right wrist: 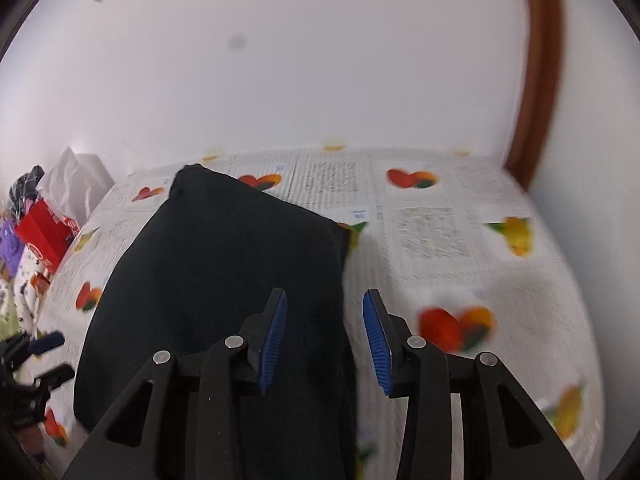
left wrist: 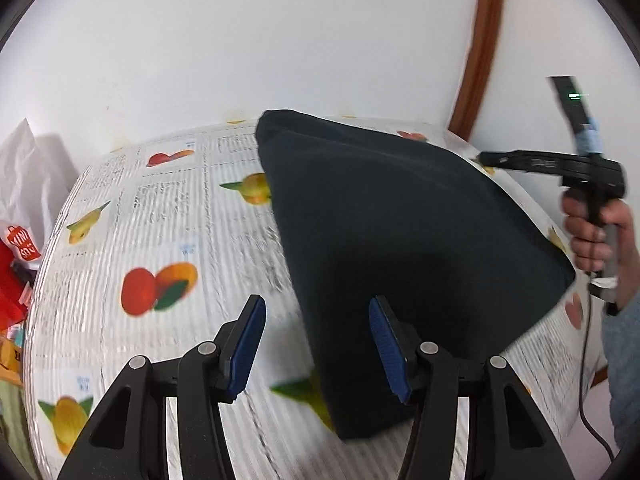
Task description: Fold small clothes
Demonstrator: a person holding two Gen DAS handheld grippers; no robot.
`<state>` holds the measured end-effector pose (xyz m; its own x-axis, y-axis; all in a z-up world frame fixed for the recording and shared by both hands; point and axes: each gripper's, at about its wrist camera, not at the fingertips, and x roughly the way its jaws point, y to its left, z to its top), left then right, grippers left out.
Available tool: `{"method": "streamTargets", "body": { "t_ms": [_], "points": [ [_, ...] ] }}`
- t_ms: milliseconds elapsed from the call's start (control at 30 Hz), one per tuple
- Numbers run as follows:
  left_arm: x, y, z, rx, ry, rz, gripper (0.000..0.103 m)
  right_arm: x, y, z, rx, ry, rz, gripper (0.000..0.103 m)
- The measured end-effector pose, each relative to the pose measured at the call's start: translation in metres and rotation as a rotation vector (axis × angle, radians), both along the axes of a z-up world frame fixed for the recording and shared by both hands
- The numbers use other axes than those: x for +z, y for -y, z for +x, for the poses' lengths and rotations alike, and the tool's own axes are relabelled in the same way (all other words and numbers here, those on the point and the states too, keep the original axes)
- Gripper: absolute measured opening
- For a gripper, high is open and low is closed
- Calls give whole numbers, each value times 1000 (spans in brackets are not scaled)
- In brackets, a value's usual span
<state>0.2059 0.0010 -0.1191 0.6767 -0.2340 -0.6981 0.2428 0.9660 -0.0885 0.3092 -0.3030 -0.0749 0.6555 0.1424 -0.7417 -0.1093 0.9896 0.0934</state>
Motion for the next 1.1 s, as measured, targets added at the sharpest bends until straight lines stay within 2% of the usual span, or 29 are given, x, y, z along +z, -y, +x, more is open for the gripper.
{"method": "streamTargets", "body": {
  "t_ms": [100, 200, 233, 300, 367, 400, 433, 533, 733, 867, 900, 933, 1000, 1100],
  "points": [
    [-7, -1, 18, -7, -24, -20, 52, -22, -5, 47, -30, -103, 21, 39],
    [-17, 2, 30, -37, -51, -52, 52, -35, 0, 79, -74, -162, 133, 36],
    [-20, 3, 32, -46, -55, -61, 52, -37, -1, 86, -73, -174, 154, 14],
    [-21, 4, 35, -54, -55, -75, 53, -34, -12, 91, -11, -140, 138, 9],
    [-20, 2, 35, -60, -58, -93, 53, -18, -11, 83, 21, -12, 109, 8],
    [-19, 3, 36, -60, -60, -97, 53, -14, -5, 82, 8, 17, 117, 7],
    [-19, 5, 37, -61, -63, -96, 53, -14, 1, 87, -7, 9, 132, 5],
    [-18, 10, 39, -60, -56, -80, 53, -32, 8, 107, -62, -93, 145, 5],
    [-17, 7, 36, -50, -59, -61, 53, -23, 8, 91, -67, -82, 64, 10],
    [-16, 3, 30, -39, -66, -57, 53, -14, 13, 58, -47, -76, 62, 21],
    [-15, 2, 26, -38, -65, -56, 53, -13, 14, 47, -42, -74, 62, 28],
    [-15, 0, 22, -38, -66, -58, 52, -12, 15, 36, -35, -77, 66, 39],
    [-14, -3, 14, -44, -69, -68, 52, -14, 17, 13, -7, -84, 87, 48],
    [-15, -8, 2, -53, -68, -89, 52, -25, 19, -9, -9, -110, 115, 46]
  ]
}}
